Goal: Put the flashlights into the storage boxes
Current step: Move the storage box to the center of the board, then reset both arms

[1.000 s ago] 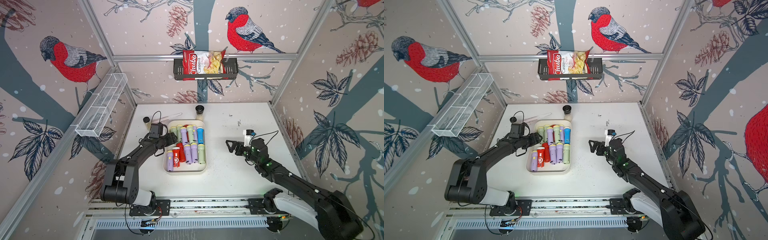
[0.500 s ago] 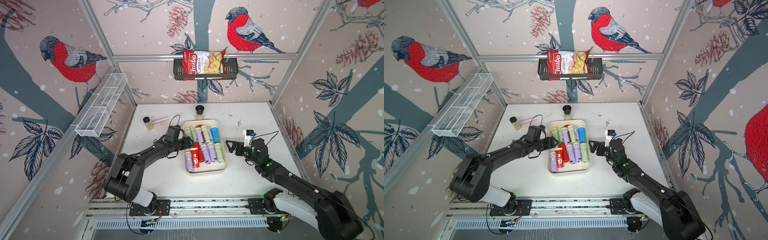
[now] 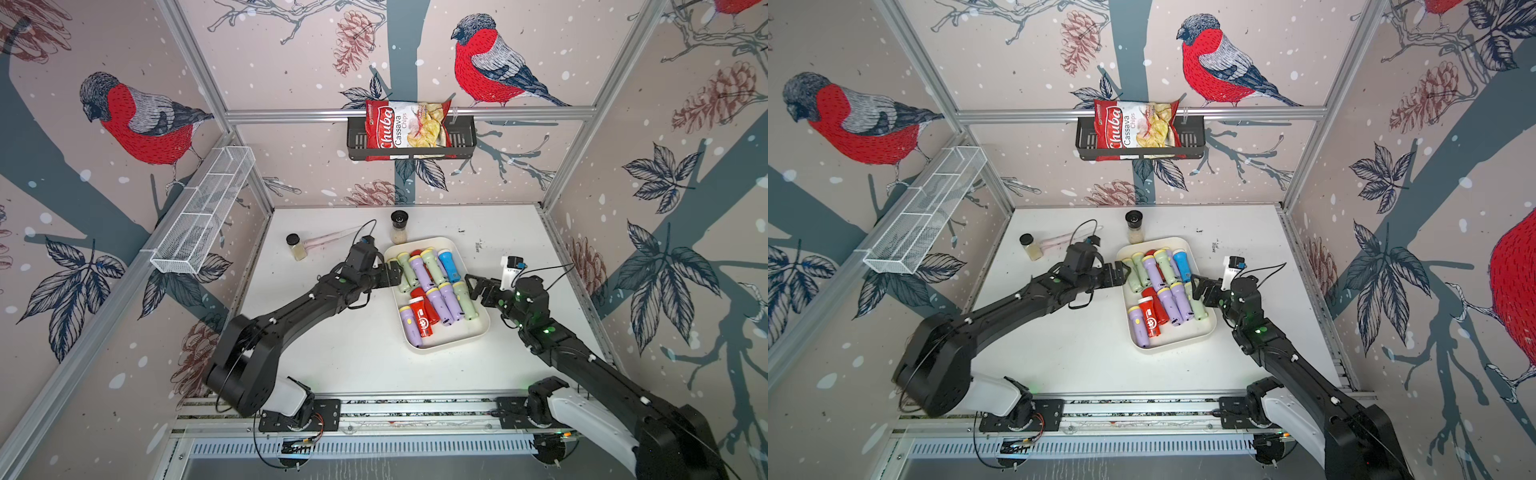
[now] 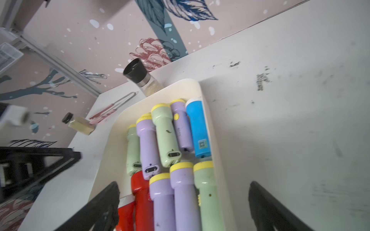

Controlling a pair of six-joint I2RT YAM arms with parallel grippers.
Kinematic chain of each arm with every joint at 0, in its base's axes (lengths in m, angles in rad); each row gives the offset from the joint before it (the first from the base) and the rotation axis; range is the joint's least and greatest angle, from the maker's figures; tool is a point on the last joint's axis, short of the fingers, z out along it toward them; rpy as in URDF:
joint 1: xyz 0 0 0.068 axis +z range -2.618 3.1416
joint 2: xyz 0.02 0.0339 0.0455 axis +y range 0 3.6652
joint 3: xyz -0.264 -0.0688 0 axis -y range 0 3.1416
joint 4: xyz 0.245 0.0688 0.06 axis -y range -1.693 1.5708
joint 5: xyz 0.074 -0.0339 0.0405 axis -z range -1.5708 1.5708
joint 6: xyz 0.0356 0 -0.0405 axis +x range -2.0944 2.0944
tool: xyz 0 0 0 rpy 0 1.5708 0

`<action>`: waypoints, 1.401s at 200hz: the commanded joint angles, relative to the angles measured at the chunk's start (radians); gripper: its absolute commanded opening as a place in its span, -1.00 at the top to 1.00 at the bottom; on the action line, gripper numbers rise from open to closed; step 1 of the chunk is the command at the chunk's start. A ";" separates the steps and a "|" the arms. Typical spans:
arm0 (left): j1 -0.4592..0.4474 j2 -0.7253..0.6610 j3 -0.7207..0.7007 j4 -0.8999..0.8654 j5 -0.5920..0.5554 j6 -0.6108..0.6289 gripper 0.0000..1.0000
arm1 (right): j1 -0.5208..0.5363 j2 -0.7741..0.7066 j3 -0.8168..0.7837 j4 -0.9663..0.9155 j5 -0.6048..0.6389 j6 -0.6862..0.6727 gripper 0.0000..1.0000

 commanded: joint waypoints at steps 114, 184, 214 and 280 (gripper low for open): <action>0.225 -0.267 -0.818 1.172 -0.623 0.525 -0.92 | -0.375 0.131 -0.299 0.756 0.082 -0.394 -0.99; 0.449 0.174 -0.694 1.422 -0.357 0.538 -0.92 | -0.389 0.572 -0.225 1.070 -0.079 -0.441 -1.00; 0.476 0.160 -0.686 1.395 -0.330 0.520 -0.93 | -0.388 0.593 -0.223 1.097 -0.086 -0.444 -1.00; 0.463 0.169 -0.679 1.405 -0.336 0.541 -0.96 | -0.386 0.566 -0.194 1.001 -0.073 -0.445 -1.00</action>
